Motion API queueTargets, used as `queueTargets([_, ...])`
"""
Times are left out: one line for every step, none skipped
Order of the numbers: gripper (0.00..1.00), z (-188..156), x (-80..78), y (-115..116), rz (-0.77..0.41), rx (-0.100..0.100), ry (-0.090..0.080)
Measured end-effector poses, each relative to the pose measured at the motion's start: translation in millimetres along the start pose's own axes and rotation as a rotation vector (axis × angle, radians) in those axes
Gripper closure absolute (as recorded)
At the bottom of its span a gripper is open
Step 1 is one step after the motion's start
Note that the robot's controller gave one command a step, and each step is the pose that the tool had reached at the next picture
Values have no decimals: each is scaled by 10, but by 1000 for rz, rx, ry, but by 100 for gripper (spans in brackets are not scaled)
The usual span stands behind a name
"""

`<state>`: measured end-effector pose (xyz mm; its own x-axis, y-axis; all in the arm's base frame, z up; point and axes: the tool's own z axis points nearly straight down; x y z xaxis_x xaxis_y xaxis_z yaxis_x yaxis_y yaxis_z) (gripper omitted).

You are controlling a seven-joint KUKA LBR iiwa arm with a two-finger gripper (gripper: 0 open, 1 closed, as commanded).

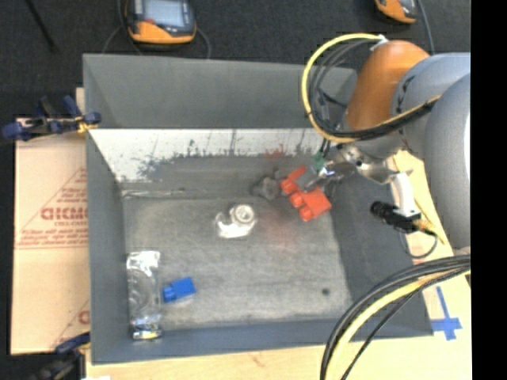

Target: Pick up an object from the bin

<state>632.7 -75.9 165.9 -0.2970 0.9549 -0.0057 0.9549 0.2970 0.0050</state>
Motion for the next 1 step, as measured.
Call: queueTargets([100,-229,-15,11,-9,-1,1])
